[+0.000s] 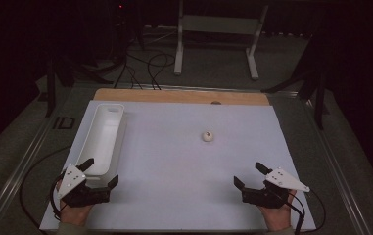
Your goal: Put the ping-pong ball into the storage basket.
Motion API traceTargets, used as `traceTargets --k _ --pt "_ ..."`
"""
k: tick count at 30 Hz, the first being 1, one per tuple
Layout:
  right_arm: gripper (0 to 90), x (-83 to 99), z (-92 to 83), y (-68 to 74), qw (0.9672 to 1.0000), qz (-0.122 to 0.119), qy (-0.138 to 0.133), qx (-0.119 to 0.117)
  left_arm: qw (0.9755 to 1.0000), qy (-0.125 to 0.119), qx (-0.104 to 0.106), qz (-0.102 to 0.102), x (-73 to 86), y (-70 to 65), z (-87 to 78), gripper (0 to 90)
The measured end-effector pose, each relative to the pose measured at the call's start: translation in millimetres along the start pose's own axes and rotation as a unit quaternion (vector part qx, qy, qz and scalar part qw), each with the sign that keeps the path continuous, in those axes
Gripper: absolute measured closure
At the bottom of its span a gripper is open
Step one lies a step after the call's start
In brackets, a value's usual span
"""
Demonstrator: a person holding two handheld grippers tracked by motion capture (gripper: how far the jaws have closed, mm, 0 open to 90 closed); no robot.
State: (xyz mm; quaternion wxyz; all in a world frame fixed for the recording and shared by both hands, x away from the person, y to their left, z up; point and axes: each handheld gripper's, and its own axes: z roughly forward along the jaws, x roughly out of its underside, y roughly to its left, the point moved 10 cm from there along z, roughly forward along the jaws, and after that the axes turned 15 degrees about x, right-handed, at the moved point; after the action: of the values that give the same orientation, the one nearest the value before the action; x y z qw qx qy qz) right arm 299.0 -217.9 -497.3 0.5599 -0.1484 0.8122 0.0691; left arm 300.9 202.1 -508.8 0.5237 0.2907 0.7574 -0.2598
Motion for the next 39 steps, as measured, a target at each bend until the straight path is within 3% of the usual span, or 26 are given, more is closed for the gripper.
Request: traceTargets --k 24,39 --pt "7.4 -33.1 5.6 9.2 0.9997 -0.015 0.019 0.001 1.0 0.0 -0.001 0.001 0.0 0.0 -0.4 0.0" --pt "7.4 -51.8 18.3 9.8 0.9991 -0.02 0.036 0.001 1.0 0.001 0.0 0.002 0.2 -0.7 0.2 0.0"
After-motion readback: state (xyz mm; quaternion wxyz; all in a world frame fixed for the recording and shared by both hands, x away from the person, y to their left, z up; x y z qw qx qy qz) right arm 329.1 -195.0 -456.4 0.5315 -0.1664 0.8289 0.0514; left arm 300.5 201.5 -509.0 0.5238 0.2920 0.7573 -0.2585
